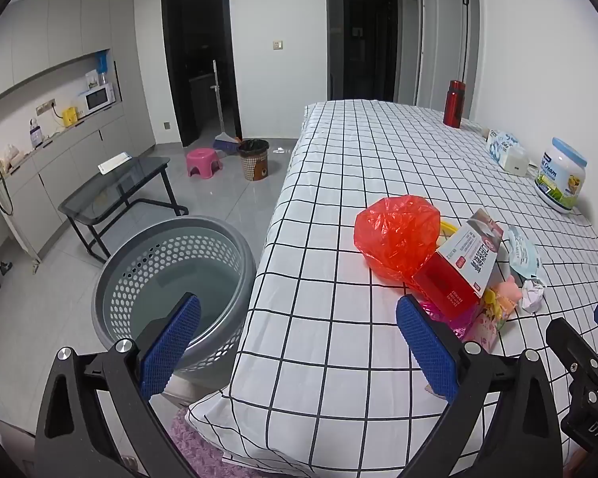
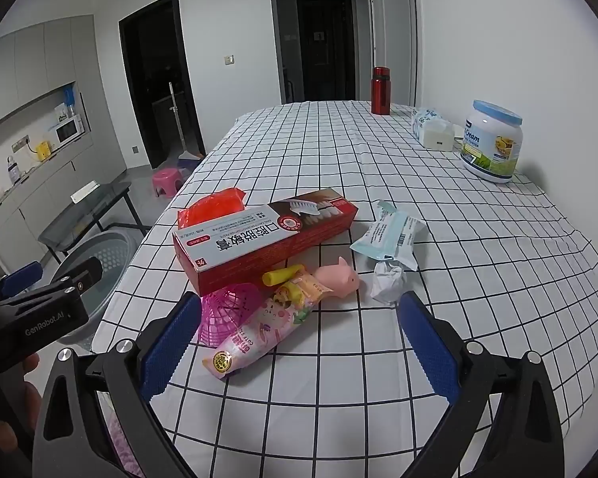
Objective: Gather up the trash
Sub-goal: 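Move both tools toward the pile of items on the grid sheet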
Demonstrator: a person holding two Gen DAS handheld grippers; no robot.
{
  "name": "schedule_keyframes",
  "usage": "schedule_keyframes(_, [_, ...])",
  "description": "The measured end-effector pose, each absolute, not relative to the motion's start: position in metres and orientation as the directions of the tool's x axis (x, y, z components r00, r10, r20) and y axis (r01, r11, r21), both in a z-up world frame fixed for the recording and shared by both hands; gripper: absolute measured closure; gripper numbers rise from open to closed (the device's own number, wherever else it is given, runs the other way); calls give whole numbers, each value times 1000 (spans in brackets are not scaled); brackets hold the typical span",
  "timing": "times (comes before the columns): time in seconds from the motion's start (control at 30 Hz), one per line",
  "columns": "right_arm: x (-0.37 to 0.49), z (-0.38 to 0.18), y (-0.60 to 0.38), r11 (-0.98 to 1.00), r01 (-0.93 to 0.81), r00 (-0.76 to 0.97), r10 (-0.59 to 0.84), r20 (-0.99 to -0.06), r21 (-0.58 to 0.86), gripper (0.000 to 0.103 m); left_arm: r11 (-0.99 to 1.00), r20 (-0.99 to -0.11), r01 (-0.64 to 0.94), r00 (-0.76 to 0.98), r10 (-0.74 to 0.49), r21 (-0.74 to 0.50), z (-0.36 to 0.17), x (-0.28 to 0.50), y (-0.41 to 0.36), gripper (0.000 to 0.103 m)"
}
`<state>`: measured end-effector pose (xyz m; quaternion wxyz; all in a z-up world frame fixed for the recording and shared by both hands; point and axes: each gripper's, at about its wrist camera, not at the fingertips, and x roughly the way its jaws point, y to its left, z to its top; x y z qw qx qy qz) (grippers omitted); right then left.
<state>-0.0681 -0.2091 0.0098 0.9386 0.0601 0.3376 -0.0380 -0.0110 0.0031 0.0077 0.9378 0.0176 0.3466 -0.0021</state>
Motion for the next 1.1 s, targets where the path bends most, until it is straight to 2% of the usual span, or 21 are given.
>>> schedule_keyframes(0.67, [-64,3,-210,989,112,767,-20,-642,102,8,999,-659,22,752,7,36,3,-9,0,6])
schedule_keyframes(0.97, [-66,-7,-236,983,130,756,-15,-655,127,8,998,-675,51,737,-11,39,-2,-2,-9,6])
schedule_keyframes(1.1, [-63,-15,-257,979,174,736,-55,-675,110,8,997,-683,71,730,-22,43,-6,5,-17,6])
